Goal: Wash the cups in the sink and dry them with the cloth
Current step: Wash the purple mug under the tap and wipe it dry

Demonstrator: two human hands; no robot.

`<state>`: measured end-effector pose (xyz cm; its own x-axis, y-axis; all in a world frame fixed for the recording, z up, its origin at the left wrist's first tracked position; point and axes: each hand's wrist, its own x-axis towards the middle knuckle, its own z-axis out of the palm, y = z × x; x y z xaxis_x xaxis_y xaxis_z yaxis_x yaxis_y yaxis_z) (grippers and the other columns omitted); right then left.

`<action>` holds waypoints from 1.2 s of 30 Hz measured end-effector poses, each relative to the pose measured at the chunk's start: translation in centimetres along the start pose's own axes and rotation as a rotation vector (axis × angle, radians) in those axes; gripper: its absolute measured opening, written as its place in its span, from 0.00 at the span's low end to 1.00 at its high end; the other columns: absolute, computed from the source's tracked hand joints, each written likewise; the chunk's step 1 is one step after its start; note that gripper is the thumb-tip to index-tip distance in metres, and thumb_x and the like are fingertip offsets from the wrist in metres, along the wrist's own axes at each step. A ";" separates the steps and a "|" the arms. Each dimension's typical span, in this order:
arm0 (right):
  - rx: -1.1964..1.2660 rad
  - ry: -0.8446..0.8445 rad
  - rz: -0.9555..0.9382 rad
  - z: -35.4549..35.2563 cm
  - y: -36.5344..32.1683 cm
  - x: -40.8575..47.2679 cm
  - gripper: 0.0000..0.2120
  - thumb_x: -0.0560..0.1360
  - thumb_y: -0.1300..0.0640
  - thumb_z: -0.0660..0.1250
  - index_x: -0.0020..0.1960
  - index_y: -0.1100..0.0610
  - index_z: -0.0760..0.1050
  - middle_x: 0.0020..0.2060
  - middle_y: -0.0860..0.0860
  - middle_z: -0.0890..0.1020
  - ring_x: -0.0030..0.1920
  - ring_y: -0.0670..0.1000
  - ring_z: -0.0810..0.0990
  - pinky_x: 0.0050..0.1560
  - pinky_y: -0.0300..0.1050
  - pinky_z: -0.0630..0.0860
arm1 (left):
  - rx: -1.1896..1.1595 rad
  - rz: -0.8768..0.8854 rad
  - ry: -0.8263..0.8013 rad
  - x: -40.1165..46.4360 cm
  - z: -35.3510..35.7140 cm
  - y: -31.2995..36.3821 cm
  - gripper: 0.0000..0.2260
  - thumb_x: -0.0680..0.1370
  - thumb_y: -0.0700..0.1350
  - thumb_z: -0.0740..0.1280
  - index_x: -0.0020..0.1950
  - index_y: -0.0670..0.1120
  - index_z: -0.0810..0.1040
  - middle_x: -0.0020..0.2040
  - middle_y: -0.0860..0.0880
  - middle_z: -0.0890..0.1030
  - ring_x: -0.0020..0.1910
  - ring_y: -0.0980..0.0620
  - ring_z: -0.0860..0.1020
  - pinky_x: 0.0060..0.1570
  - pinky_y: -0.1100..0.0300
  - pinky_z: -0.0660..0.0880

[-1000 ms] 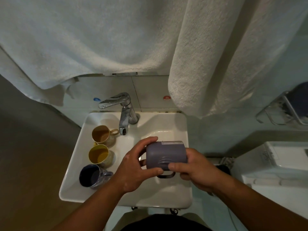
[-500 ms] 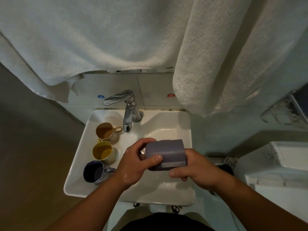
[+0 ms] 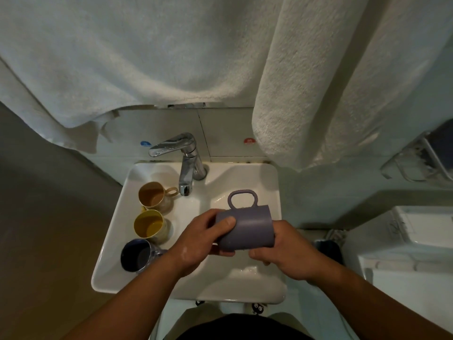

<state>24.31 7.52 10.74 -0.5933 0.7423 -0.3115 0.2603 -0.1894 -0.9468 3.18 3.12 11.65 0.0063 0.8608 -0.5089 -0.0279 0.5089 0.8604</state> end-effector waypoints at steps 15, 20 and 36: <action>-0.132 0.012 -0.060 -0.8 -0.5 0.1 0.18 0.75 0.59 0.75 0.62 0.45 0.79 0.54 0.40 0.85 0.56 0.42 0.83 0.59 0.46 0.80 | -0.185 -0.010 -0.328 0.3 -2.0 -0.4 0.37 0.72 0.41 0.76 0.76 0.60 0.65 0.71 0.46 0.73 0.64 0.35 0.78 0.53 0.40 0.81; -0.159 -0.123 -0.058 -0.6 -1.4 0.6 0.26 0.74 0.65 0.73 0.69 0.48 0.76 0.62 0.42 0.82 0.63 0.45 0.80 0.65 0.49 0.77 | -0.088 0.089 -0.077 0.7 -1.3 0.2 0.22 0.74 0.53 0.74 0.67 0.59 0.75 0.66 0.46 0.77 0.60 0.39 0.81 0.53 0.42 0.82; 0.267 0.420 0.148 -1.8 -2.1 1.8 0.11 0.76 0.64 0.70 0.55 0.51 0.80 0.44 0.49 0.87 0.38 0.48 0.84 0.29 0.40 0.74 | 0.030 0.106 0.230 0.0 -3.8 -3.7 0.34 0.61 0.51 0.82 0.63 0.63 0.72 0.63 0.51 0.80 0.55 0.48 0.84 0.52 0.47 0.83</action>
<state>24.12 10.41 12.30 -0.1941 0.8786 -0.4363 0.0820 -0.4287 -0.8997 -0.53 1.19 8.37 -0.2224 0.8865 -0.4058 0.0137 0.4191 0.9079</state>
